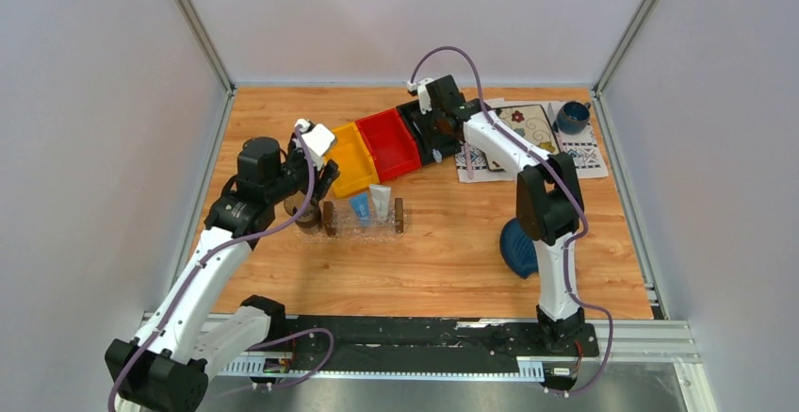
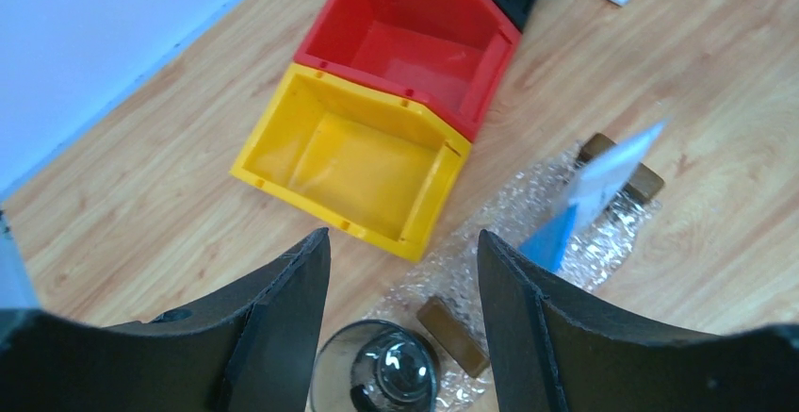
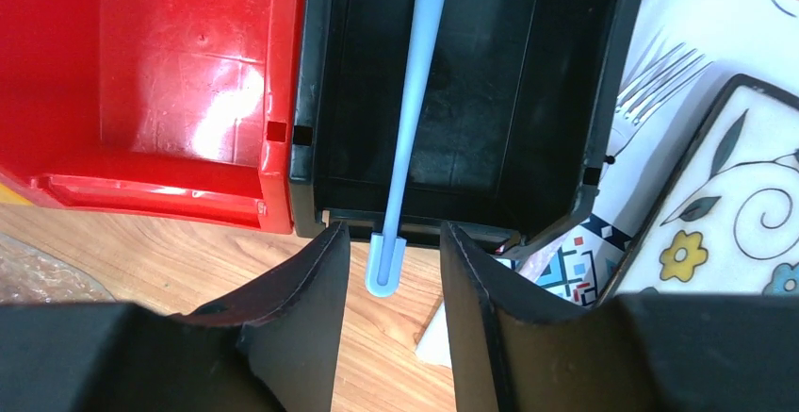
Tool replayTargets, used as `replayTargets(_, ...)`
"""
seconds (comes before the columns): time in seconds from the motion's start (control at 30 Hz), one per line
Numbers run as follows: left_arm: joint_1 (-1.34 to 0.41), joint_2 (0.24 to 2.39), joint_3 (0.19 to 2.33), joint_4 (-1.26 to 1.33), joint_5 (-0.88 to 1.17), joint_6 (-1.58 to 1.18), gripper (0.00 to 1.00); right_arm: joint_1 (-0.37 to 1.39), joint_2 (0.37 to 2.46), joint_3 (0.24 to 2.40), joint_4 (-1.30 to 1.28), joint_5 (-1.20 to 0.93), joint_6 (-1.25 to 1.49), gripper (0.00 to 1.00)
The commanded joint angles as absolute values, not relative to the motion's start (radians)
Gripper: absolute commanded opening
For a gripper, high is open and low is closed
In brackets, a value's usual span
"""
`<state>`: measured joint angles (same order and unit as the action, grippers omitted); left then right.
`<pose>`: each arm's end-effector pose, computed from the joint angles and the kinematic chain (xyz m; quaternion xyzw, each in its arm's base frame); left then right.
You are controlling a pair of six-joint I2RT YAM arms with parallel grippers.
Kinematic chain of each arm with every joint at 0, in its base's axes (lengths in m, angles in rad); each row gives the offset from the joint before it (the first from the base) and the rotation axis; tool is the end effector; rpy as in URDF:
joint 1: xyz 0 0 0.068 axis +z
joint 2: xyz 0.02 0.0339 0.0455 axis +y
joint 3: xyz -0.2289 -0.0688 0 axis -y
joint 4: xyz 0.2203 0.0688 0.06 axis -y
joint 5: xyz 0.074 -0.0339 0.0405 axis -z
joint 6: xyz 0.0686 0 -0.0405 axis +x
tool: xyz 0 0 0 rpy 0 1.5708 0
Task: Prepare toiletry sets of a toothbrush and toothpaste on the tray
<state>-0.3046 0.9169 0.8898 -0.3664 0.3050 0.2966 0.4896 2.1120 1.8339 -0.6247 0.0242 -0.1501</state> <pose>0.2146 -0.0890 0.2957 0.3240 0.7602 -0.1285 0.5483 0.4019 0.2123 0.1950 -0.2933 0.8980 0.0441 0.3250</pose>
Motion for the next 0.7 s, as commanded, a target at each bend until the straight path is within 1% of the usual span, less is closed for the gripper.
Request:
replayTargets(0.0,-0.296,0.969,0.979,-0.328,0.188,0.276,0.66,0.489,2.135,1.881,-0.611,0.015,-0.127,0.44)
replayTargets(0.3,-0.284,1.150,1.071,-0.311,0.055,0.247,0.67,0.489,2.166,1.893,-0.601,-0.018,-0.126,0.45)
replayTargets(0.67,-0.253,1.345,1.184,-0.311,0.003,0.180,0.67,0.489,2.255,1.970,-0.601,-0.005,-0.137,0.44)
